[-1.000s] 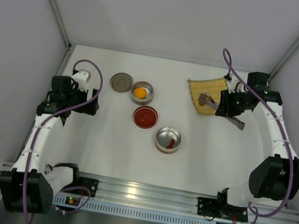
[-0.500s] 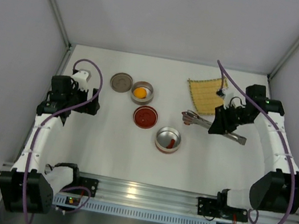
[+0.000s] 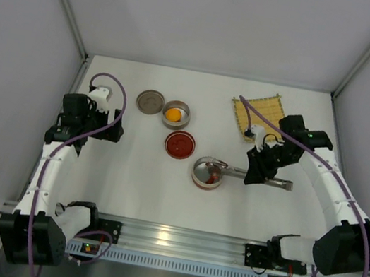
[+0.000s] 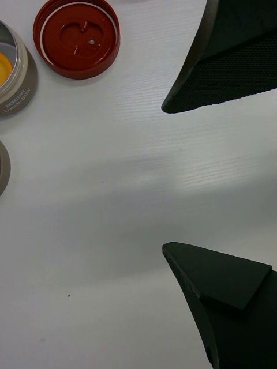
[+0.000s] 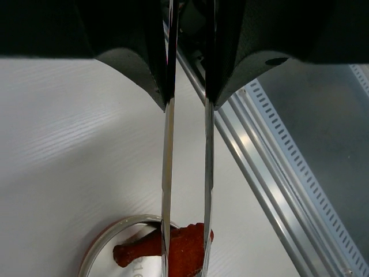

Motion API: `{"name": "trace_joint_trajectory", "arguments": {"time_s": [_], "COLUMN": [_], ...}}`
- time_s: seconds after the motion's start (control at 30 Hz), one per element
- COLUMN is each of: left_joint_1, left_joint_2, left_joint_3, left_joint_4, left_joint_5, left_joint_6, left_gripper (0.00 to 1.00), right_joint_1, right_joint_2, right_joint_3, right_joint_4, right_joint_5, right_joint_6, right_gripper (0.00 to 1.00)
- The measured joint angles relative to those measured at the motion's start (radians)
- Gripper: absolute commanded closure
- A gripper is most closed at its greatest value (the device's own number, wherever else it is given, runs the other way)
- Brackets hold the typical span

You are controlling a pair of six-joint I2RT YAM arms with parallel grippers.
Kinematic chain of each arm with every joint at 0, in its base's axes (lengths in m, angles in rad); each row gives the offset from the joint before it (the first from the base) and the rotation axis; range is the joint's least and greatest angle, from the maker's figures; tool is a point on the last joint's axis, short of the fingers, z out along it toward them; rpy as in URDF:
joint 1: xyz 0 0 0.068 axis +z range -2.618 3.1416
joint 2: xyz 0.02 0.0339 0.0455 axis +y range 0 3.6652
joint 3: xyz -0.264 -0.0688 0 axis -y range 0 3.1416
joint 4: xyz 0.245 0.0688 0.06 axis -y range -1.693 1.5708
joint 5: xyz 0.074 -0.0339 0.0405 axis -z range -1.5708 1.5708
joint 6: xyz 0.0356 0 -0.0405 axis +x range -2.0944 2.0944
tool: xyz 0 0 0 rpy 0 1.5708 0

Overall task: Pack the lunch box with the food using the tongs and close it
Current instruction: Place the fake food in the packing box.

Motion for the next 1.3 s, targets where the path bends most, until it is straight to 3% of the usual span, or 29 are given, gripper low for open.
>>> {"name": "trace_joint_trajectory", "arguments": {"time_s": [0.13, 0.63, 0.73, 0.87, 0.97, 1.3], "left_joint_1": [0.000, 0.000, 0.000, 0.000, 0.000, 0.000], "left_joint_2": [0.000, 0.000, 0.000, -0.005, -0.005, -0.006], "left_joint_3": [0.000, 0.000, 0.000, -0.008, -0.013, -0.014], "left_joint_4": [0.000, 0.000, 0.000, 0.001, 0.000, -0.001], "left_joint_5": [0.000, 0.000, 0.000, 0.000, 0.000, 0.000], "left_joint_6": [-0.002, -0.002, -0.001, 0.000, 0.000, 0.000], "left_gripper": [0.01, 0.01, 0.01, 0.02, 0.01, 0.01], "right_joint_1": [0.069, 0.140, 0.149, 0.152, 0.153, 0.153], "right_joint_2": [-0.012, 0.042, 0.066, 0.085, 0.089, 0.074], "right_joint_3": [-0.030, -0.038, -0.037, -0.036, -0.035, 0.047], "right_joint_4": [0.020, 0.165, 0.174, 0.184, 0.188, 0.187], "right_joint_5": [0.040, 0.135, 0.145, 0.158, 0.161, 0.162], "right_joint_6": [0.039, 0.150, 0.158, 0.162, 0.162, 0.171], "right_gripper": [0.82, 0.75, 0.71, 0.56, 0.54, 0.61]}}
